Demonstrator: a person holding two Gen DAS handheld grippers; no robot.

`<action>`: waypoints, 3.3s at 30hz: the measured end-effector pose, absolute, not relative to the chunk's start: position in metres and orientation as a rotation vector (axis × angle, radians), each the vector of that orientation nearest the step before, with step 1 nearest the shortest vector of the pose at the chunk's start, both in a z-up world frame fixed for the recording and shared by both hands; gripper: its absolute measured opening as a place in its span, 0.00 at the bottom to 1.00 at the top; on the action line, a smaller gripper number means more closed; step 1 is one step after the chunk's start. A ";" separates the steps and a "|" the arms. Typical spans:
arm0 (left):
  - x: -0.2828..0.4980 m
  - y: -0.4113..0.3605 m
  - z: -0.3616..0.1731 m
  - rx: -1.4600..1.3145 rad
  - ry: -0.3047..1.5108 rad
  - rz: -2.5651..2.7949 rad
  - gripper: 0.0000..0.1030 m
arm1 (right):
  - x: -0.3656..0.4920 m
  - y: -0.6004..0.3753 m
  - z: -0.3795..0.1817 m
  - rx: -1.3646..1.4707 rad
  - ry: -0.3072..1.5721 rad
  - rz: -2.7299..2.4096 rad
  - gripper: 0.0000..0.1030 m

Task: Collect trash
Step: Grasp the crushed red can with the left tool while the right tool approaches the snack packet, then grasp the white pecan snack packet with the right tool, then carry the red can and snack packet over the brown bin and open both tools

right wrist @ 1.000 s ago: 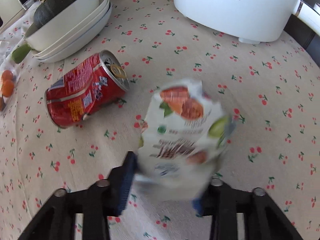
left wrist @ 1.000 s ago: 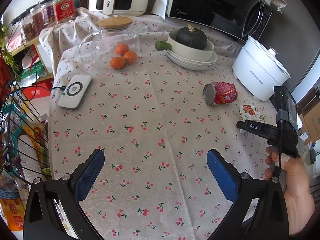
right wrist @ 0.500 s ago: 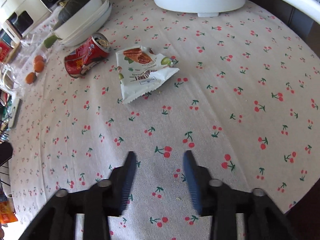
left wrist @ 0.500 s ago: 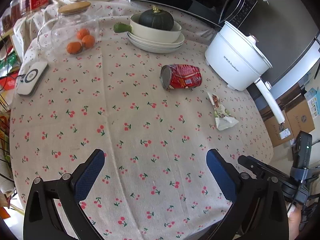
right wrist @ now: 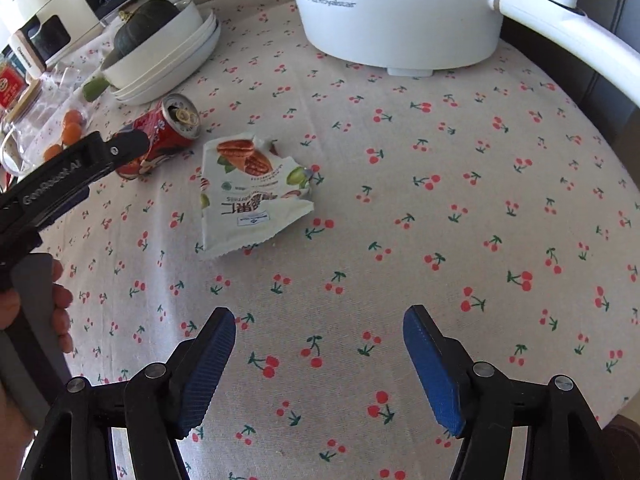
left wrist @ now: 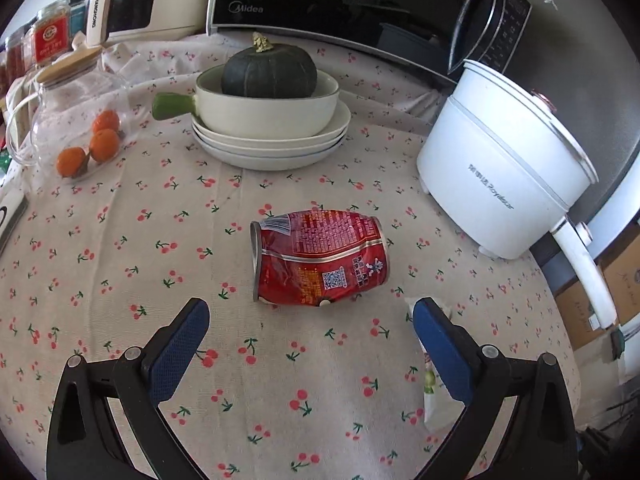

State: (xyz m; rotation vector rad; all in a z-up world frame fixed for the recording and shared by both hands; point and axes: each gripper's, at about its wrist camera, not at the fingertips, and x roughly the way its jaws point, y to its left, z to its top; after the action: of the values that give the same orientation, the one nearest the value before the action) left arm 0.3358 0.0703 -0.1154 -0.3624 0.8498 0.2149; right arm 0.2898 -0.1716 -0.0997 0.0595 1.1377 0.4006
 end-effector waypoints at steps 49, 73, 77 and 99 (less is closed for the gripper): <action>0.312 0.146 -0.105 -0.299 0.875 0.073 0.89 | 0.310 -0.136 -0.104 -0.004 1.083 0.427 0.84; 0.251 0.145 -0.070 -0.244 0.897 0.045 0.89 | 0.294 -0.121 -0.095 -0.140 1.106 0.427 0.62; 0.223 0.126 -0.049 -0.215 0.873 0.023 0.89 | 0.260 -0.148 -0.079 -0.138 1.090 0.412 0.62; 0.107 -0.007 -0.054 -0.141 0.925 -0.204 0.89 | 0.110 -0.301 -0.063 0.158 1.119 0.301 0.64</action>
State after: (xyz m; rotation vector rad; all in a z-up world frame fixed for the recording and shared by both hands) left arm 0.1075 -0.0073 -0.0536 -0.1414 0.9251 -0.2039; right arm 0.1101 -0.3014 -0.0628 0.1584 1.1191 0.3013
